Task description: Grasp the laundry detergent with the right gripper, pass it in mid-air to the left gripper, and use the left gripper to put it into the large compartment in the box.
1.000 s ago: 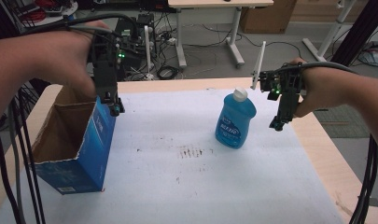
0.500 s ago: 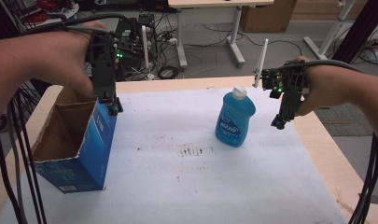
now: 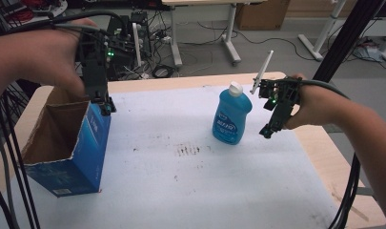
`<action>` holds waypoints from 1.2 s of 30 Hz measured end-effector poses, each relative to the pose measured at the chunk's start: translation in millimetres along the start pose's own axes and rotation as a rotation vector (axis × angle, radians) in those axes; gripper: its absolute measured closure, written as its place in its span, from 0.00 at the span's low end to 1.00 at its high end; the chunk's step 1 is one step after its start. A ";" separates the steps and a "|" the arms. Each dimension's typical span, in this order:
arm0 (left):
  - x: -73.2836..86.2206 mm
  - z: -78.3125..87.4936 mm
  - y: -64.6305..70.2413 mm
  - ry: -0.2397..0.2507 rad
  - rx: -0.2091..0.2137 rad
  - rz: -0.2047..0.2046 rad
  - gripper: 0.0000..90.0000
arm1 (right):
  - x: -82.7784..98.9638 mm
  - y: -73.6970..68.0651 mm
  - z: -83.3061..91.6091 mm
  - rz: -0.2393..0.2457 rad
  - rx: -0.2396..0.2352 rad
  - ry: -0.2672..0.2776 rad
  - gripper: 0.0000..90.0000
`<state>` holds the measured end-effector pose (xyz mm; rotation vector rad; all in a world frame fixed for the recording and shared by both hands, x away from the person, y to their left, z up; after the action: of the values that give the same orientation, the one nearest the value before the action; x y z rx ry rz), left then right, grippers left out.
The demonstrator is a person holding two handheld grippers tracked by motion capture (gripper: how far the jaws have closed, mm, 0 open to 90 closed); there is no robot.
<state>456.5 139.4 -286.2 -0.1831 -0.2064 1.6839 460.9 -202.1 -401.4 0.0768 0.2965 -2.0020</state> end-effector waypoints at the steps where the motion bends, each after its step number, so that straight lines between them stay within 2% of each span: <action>1: -0.4 -0.3 0.1 0.000 -0.001 -0.003 0.02 | -0.8 -0.2 -2.2 -0.010 -0.004 0.027 0.02; 7: -2.2 -0.6 1.9 0.000 0.002 -0.008 0.02 | -3.7 4.1 -17.6 -0.072 -0.009 0.164 0.02; 9: -1.6 -0.6 1.9 -0.003 0.003 -0.009 0.02 | -3.5 5.3 -19.8 -0.080 -0.001 0.176 0.02; 14: -0.4 -0.6 1.7 -0.005 0.003 -0.004 0.02 | -6.3 7.5 -29.2 -0.131 -0.008 0.259 0.02; 17: -0.3 0.2 2.6 -0.008 0.003 -0.009 0.02 | -10.8 8.8 -31.1 -0.154 -0.011 0.325 0.02; 18: -0.4 0.5 2.9 -0.006 0.003 -0.011 0.02 | -14.4 8.7 -32.0 -0.164 -0.020 0.375 0.02; 19: -0.4 0.9 3.3 -0.006 0.003 -0.013 0.02 | -14.4 8.7 -32.0 -0.164 -0.020 0.375 0.02; 20: -0.3 1.1 3.8 -0.006 0.005 -0.014 0.02 | -16.7 9.5 -34.1 -0.170 -0.017 0.408 0.02; 22: 0.6 1.5 4.1 -0.008 0.004 -0.014 0.02 | -18.6 9.2 -37.1 -0.175 -0.017 0.427 0.02; 25: 1.1 1.3 4.0 -0.007 0.005 -0.012 0.02 | -19.6 10.2 -41.2 -0.175 -0.005 0.427 0.02; 28: 2.4 0.6 3.7 -0.012 0.004 -0.014 0.02 | -23.3 13.4 -45.4 -0.190 -0.017 0.486 0.02; 31: 2.3 0.3 4.3 -0.011 0.004 -0.015 0.02 | -23.6 15.1 -47.5 -0.198 -0.016 0.505 0.02; 36: 0.9 -0.5 5.6 -0.012 0.009 -0.025 0.02 | -28.5 18.0 -49.2 -0.213 -0.023 0.584 0.02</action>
<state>451.1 139.6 -288.0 -0.1630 -0.2093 1.6615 485.7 -172.5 -446.8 0.6443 0.7221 -2.1517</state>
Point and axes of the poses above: each handheld gripper's, and its own axes: z roughly backward along the jaws, x roughly out of its underside, y roughly to its right, the point moved 10 cm from there along -z, roughly forward along the jaws, and after that the axes turned 9 degrees about -x, right-handed, at the moved point
